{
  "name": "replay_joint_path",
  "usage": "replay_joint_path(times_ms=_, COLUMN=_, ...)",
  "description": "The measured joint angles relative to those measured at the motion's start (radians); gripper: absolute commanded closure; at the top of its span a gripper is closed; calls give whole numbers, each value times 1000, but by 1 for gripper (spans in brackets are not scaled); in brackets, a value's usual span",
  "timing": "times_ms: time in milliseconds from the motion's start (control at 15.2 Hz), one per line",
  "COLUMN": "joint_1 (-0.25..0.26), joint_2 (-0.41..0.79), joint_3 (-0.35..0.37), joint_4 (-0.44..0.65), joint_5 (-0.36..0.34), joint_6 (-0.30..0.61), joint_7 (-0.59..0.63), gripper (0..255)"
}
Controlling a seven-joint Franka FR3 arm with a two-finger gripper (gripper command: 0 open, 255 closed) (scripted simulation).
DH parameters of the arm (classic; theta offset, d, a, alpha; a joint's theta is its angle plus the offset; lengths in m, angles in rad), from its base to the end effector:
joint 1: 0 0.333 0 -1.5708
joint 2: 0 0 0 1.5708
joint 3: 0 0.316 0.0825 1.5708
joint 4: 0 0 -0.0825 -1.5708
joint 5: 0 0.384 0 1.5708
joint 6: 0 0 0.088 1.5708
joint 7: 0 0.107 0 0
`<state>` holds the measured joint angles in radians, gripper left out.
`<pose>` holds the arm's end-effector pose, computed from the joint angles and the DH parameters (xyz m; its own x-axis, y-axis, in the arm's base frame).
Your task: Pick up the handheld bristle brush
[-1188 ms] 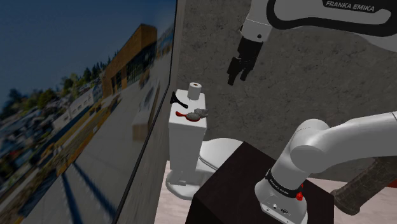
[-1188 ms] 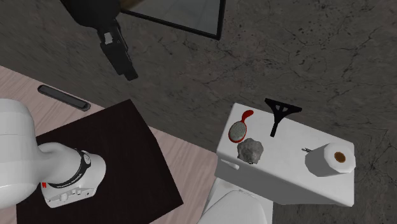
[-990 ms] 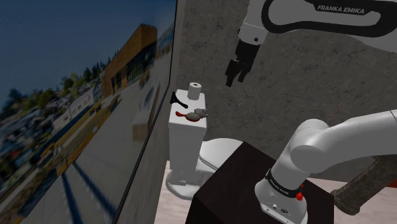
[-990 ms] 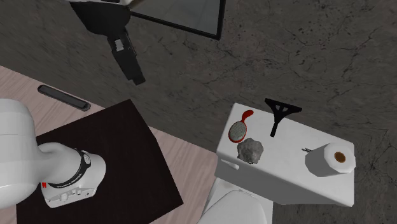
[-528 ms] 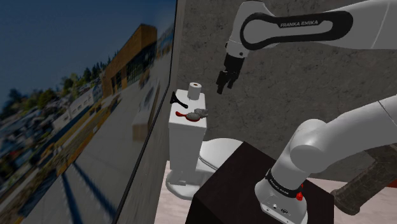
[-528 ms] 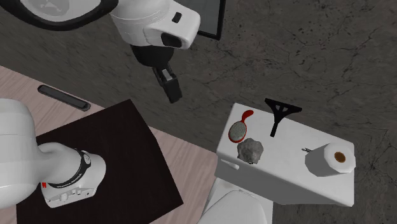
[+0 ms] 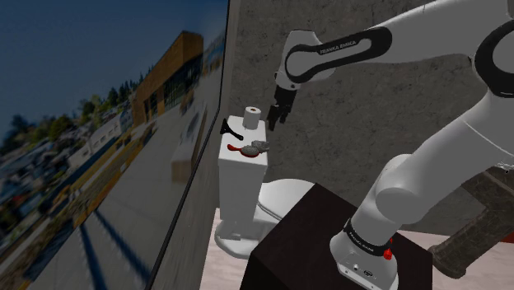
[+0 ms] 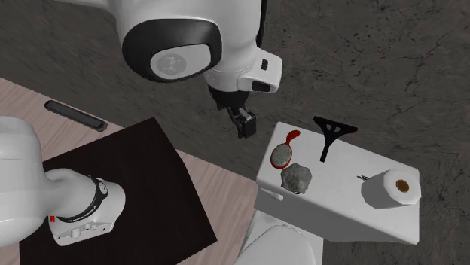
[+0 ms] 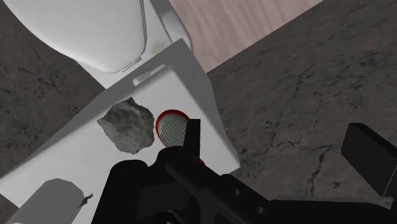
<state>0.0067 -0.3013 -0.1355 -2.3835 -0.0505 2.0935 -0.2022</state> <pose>0.4456 -0.0616 0.4360 0.9945 0.1041 0.0082 0.1041 -0.9946 0.0056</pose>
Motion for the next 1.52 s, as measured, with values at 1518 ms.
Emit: replay_joint_path(times_ms=1518, joint_1=-83, joint_2=859, joint_3=-15, joint_4=537, joint_5=181, joint_6=239, joint_7=-427, gripper=0)
